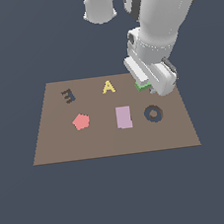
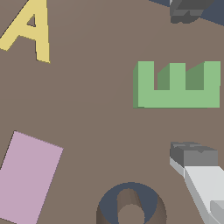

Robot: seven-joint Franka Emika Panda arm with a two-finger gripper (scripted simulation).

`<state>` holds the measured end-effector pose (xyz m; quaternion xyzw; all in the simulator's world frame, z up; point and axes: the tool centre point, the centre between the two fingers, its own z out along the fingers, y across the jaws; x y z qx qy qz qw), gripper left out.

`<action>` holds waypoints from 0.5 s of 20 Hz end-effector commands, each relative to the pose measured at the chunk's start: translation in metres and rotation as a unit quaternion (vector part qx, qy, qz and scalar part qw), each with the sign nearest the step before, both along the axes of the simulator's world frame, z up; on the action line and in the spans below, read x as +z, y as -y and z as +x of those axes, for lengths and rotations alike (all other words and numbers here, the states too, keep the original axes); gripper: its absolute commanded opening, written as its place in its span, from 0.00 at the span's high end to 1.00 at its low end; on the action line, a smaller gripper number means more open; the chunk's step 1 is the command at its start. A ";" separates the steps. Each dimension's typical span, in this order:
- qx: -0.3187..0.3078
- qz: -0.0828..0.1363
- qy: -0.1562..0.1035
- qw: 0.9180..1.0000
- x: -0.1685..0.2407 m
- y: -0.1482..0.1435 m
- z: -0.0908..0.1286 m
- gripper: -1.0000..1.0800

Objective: Insert a designated object into the corresponding slot on a board.

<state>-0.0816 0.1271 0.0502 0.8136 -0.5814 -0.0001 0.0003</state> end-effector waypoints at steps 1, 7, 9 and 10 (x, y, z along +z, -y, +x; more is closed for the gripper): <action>0.000 0.000 0.000 1.000 0.000 0.000 0.000 0.04; -0.002 0.000 0.000 1.000 -0.015 0.000 0.000 0.04; -0.002 0.000 0.000 1.000 -0.019 0.000 0.000 0.04; -0.002 0.000 0.000 1.000 -0.020 0.000 0.000 0.04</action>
